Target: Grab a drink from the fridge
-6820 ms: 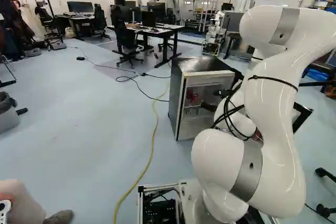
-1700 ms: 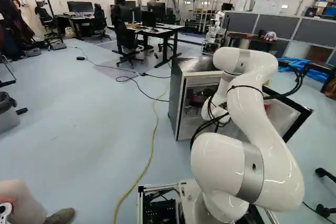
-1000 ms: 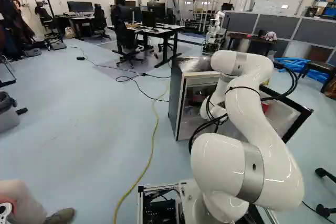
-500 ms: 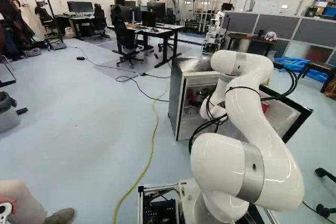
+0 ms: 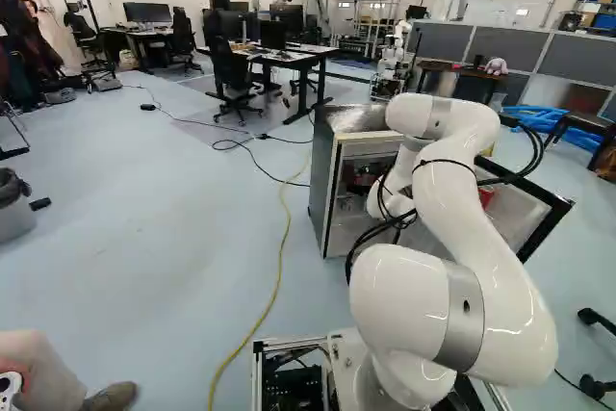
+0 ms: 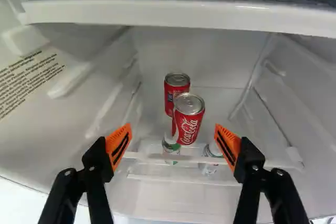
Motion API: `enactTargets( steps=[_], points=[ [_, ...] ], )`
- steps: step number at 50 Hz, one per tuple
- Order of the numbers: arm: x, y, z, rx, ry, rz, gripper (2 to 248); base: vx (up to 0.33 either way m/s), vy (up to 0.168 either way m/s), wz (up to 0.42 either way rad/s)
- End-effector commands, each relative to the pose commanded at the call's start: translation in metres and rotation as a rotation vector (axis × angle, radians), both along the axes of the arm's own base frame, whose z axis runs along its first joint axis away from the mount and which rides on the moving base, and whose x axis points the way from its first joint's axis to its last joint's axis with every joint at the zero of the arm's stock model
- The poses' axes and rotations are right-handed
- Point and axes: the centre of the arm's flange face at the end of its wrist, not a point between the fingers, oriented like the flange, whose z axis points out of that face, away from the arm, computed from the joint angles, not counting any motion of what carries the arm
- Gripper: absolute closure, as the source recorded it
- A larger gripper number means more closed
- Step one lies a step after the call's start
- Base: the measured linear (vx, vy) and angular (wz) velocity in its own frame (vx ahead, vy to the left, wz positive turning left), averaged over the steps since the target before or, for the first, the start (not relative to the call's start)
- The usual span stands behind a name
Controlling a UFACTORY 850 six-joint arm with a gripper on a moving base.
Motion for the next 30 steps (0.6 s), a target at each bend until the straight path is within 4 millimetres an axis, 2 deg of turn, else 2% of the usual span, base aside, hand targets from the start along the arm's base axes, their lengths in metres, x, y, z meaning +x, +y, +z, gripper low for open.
enactTargets(
  steps=[30],
  points=[
    [0.023,-0.002,-0.008,-0.02,-0.022,0.015,34,0.0,0.0,0.0]
  ],
)
